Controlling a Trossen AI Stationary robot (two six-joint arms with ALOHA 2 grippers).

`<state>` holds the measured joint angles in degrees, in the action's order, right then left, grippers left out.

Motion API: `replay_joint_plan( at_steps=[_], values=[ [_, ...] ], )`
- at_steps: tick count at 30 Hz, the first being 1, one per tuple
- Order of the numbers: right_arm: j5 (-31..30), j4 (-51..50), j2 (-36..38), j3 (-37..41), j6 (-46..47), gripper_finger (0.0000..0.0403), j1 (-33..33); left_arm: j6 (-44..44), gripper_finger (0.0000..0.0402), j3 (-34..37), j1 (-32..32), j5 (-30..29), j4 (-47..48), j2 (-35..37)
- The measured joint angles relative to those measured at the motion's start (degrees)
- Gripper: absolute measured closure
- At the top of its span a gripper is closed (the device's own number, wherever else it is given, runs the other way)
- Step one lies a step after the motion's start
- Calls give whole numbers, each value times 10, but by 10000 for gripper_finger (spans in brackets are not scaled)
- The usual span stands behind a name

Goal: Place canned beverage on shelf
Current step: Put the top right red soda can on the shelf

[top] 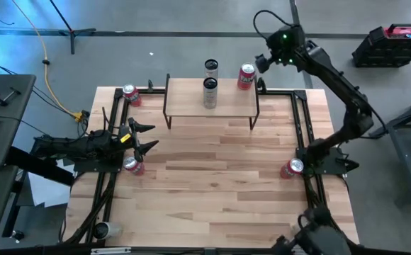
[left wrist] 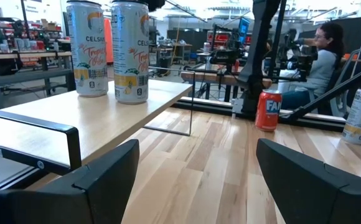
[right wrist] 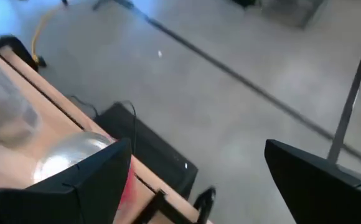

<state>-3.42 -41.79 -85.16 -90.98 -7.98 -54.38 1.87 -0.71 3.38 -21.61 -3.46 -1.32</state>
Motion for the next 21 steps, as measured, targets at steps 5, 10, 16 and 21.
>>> replay_joint_plan(
  at_steps=[5,10,16,21],
  values=[
    [43,-3,-25,0,-11,52,-20,0,88,0,0,0,0,0],
    [30,0,-30,0,-25,52,-22,0,88,0,0,0,0,0],
    [23,-39,-30,0,-43,52,-23,0,88,0,0,0,0,0],
    [5,-51,-31,0,-49,52,-24,0,88,0,0,0,0,0]
  ],
)
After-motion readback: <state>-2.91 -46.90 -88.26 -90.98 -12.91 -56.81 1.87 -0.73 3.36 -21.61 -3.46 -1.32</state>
